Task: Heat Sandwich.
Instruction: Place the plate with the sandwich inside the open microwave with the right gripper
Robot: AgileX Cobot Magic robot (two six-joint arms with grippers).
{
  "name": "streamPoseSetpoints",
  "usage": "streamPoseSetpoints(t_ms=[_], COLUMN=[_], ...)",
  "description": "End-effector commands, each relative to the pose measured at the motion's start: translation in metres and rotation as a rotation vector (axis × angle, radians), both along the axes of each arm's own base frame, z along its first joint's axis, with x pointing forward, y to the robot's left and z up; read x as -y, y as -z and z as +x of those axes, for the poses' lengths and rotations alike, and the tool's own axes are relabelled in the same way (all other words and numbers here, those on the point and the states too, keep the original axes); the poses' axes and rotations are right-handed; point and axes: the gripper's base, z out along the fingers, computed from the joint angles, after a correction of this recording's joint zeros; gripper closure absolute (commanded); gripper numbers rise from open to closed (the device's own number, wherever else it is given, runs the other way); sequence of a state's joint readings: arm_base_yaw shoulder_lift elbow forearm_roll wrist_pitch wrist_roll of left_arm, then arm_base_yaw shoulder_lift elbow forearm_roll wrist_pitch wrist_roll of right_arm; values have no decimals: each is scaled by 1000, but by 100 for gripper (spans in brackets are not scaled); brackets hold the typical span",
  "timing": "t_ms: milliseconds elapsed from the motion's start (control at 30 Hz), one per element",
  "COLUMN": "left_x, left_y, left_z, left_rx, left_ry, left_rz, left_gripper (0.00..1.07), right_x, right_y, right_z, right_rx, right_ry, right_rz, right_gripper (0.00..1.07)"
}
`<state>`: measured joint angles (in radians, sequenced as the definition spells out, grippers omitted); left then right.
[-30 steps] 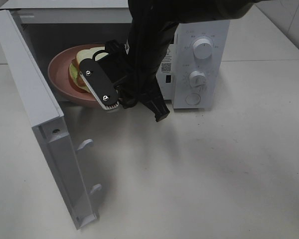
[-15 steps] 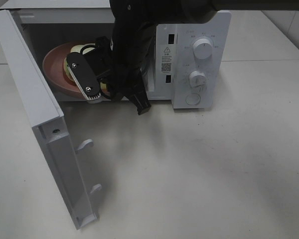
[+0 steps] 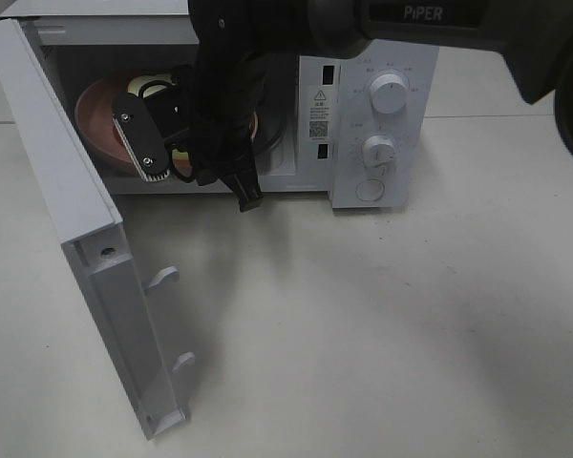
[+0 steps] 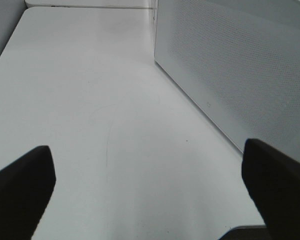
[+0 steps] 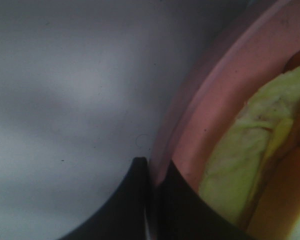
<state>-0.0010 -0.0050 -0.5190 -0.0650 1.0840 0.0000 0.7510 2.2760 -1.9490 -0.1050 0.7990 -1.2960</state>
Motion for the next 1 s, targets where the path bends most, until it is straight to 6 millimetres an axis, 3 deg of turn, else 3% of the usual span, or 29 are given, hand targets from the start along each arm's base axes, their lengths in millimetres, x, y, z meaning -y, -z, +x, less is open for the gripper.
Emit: streamPoseSetpoints(t_ms=[33, 600, 1000], left_x=[0, 0, 0], left_y=[0, 0, 0], left_z=[-2, -2, -2], left_rx=[29, 29, 29], left_ry=[4, 2, 0], left_rz=[4, 7, 10], left_gripper=[10, 10, 10], right_x=[-1, -18, -3], right_y=[-6, 10, 14], right_z=[5, 28, 48], right_rx=[29, 58, 74], right_ry=[12, 87, 150], right_rz=[23, 69, 104], right_gripper=[107, 107, 107])
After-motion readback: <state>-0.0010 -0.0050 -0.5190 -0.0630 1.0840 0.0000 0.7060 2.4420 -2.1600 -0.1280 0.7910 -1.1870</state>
